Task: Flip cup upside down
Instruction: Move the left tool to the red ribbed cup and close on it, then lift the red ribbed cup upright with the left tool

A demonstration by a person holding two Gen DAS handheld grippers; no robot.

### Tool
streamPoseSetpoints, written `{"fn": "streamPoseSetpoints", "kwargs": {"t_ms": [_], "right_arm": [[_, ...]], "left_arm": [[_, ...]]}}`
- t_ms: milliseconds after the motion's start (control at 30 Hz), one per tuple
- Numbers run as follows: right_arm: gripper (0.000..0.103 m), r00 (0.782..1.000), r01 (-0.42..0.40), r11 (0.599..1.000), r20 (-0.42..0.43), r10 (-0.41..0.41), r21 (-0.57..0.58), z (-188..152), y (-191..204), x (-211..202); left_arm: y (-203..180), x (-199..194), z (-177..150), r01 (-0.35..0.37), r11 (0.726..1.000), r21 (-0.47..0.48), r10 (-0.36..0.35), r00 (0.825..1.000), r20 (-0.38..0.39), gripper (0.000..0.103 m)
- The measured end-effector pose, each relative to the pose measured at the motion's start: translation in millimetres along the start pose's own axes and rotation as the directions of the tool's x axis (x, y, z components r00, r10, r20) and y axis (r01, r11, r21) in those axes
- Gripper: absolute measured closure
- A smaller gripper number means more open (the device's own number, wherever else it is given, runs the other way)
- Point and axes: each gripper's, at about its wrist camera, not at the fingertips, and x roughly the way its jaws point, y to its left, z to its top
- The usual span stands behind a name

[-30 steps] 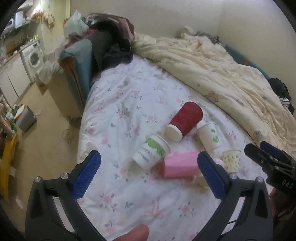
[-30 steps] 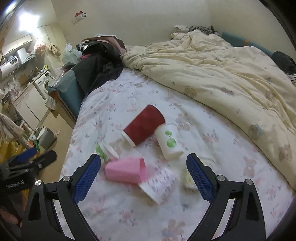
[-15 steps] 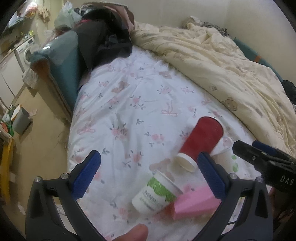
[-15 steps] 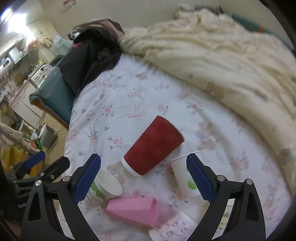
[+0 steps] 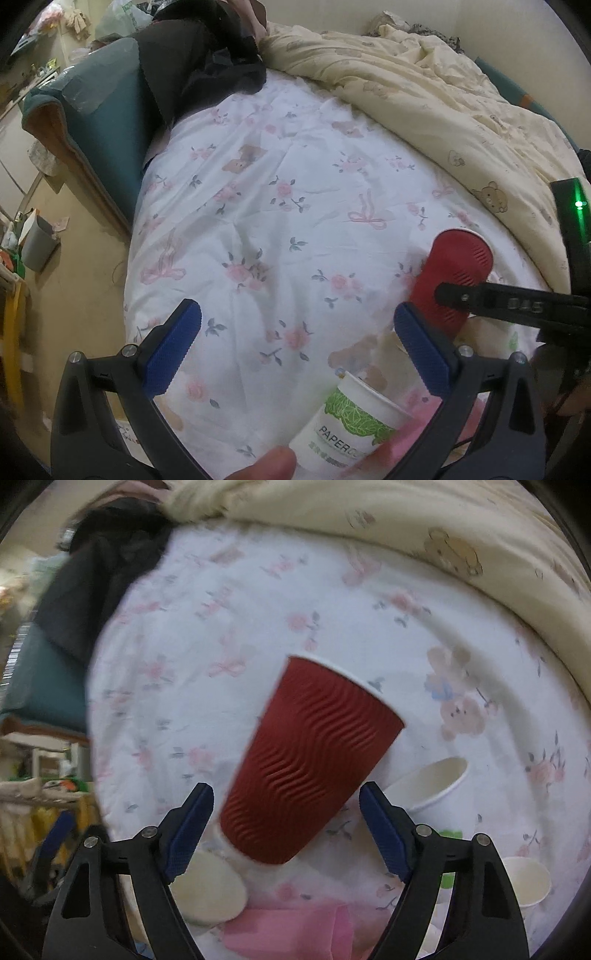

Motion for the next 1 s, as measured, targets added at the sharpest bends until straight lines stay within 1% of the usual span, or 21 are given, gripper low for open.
{"fn": "streamPoseSetpoints", "kwargs": {"t_ms": [67, 133, 233, 300, 367, 433, 567, 700, 867, 1000], "right_arm": [[0.018, 0.999, 0.032, 0.999, -0.013, -0.032, 0.013, 3, 1, 12], [0.017, 0.999, 0.005, 0.999, -0.036, -0.004, 0.046, 6, -2, 23], [0.019, 0.999, 0.01, 0.999, -0.04, -0.008, 0.037, 7, 0, 28], [0.022, 0.999, -0.001, 1.0, -0.032, 0.002, 0.028, 6, 2, 26], [0.027, 0.999, -0.025, 0.999, -0.02, 0.026, 0.021, 5, 1, 20], [0.029, 0.999, -0.04, 0.999, -0.009, 0.04, 0.015, 4, 1, 14], [0.03, 0.996, -0.088, 0.996, 0.013, 0.088, 0.01, 0, -5, -4], [0.03, 0.992, -0.119, 0.993, 0.042, 0.118, 0.007, -8, -8, -27], [0.03, 0.986, -0.15, 0.988, 0.074, 0.152, -0.031, -32, -6, -68], [0.03, 0.98, -0.17, 0.984, 0.098, 0.176, -0.061, -63, -9, -106]], "left_arm": [[1, 3, -1, 0.005, 1.0, -0.005, -0.005, 1.0, -0.007, 0.0], [3, 4, -2, 0.009, 1.0, -0.009, -0.009, 1.0, -0.01, 0.0], [4, 5, -3, 0.009, 1.0, -0.006, -0.009, 1.0, -0.013, 0.0], [4, 5, -3, 0.012, 1.0, -0.006, -0.012, 1.0, -0.016, 0.0], [3, 3, -4, 0.015, 1.0, -0.008, -0.015, 1.0, -0.019, 0.0], [2, 0, -4, 0.016, 1.0, -0.006, -0.016, 1.0, -0.018, 0.0], [-2, -12, -7, 0.011, 1.0, 0.009, -0.011, 1.0, -0.011, 0.0], [-7, -30, -11, 0.01, 1.0, 0.016, -0.01, 1.0, -0.001, 0.0], [-15, -60, -22, 0.025, 1.0, 0.013, -0.025, 1.0, 0.014, 0.0], [-22, -88, -42, 0.041, 0.999, 0.004, -0.041, 0.999, 0.025, 0.0]]}}
